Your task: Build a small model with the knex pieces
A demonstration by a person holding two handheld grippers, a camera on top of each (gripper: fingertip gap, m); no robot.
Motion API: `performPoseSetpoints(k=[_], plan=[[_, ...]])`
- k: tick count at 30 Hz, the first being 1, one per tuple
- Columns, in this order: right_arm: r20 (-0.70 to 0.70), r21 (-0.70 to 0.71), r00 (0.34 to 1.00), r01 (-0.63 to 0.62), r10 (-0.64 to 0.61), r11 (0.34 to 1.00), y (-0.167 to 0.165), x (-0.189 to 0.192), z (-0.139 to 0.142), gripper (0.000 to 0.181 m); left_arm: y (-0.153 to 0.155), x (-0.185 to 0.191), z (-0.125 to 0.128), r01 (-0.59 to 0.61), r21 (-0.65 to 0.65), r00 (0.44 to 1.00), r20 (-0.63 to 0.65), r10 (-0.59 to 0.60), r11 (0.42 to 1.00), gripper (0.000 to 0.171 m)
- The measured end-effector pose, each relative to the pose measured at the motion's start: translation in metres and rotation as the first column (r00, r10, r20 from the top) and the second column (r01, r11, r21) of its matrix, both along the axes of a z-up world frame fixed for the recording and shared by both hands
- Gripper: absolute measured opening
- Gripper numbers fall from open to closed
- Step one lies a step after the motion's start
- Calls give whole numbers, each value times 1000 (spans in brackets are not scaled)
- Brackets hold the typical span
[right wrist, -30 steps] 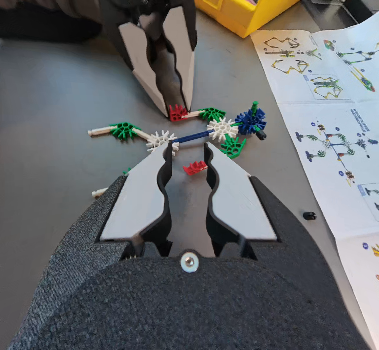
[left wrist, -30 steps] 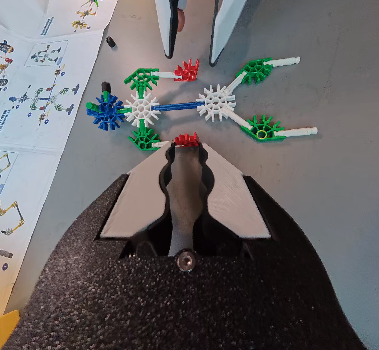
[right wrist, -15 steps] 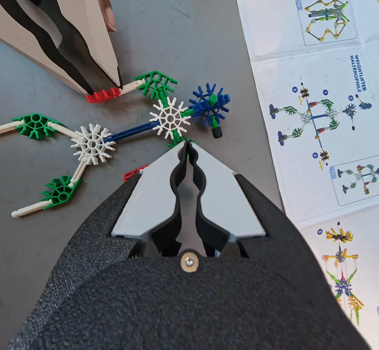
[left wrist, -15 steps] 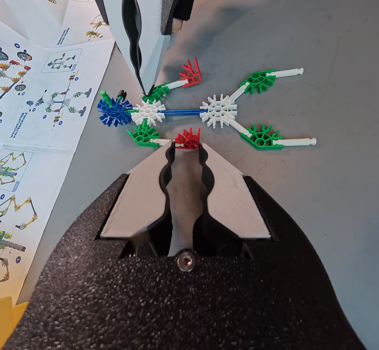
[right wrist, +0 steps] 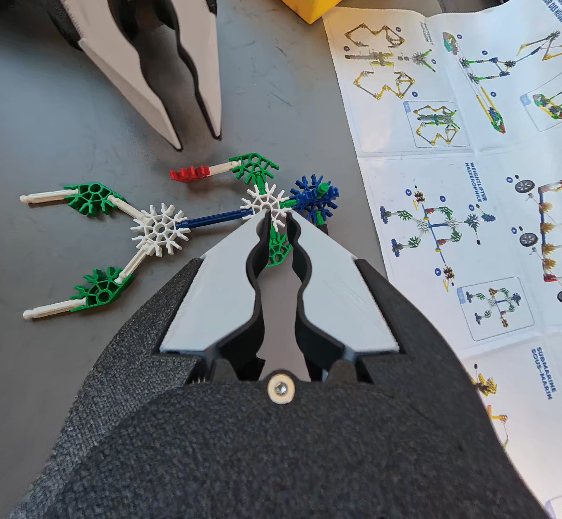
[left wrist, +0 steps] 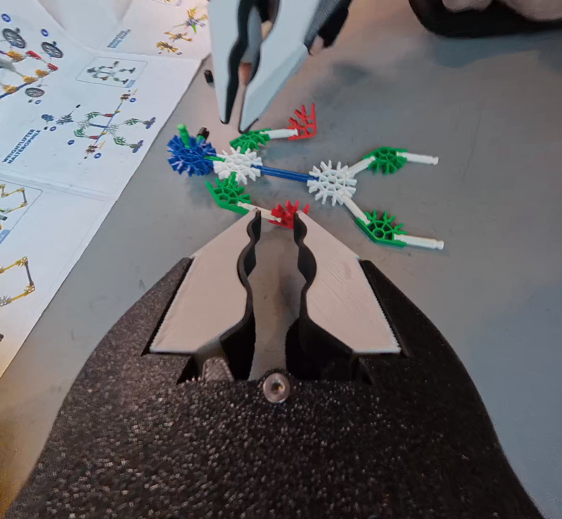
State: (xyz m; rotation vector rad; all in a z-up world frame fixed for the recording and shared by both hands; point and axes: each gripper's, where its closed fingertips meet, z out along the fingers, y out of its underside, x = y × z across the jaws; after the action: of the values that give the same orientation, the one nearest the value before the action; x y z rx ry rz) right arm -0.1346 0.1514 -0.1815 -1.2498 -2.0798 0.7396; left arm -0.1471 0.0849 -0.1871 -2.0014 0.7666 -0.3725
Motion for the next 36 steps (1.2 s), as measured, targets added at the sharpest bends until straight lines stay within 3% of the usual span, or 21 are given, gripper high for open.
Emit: performPoseSetpoints(k=[3, 6, 9, 19, 36], plan=[[13, -3, 1000, -6, 6, 1000, -5, -5, -3, 8, 26, -14, 13, -158, -30, 979, 126, 161, 987, 19], [42, 30, 999, 6, -8, 1000, -2, -7, -11, 8, 48, -18, 1, -241, -91, 964, 97, 249, 966, 18], [47, 42, 999, 17, -19, 999, 1, -4, -13, 8, 54, -16, -14, -226, -103, 974, -18, 226, 969, 2], [48, 0, 999, 19, -19, 1000, 8, 8, -12, 8, 53, -19, -20, -230, -73, 970, -100, 222, 970, 1], [69, -46, 997, 41, -38, 998, 14, 20, -20, 5, 50, -12, -10, -207, -49, 978, -37, 205, 977, 6]])
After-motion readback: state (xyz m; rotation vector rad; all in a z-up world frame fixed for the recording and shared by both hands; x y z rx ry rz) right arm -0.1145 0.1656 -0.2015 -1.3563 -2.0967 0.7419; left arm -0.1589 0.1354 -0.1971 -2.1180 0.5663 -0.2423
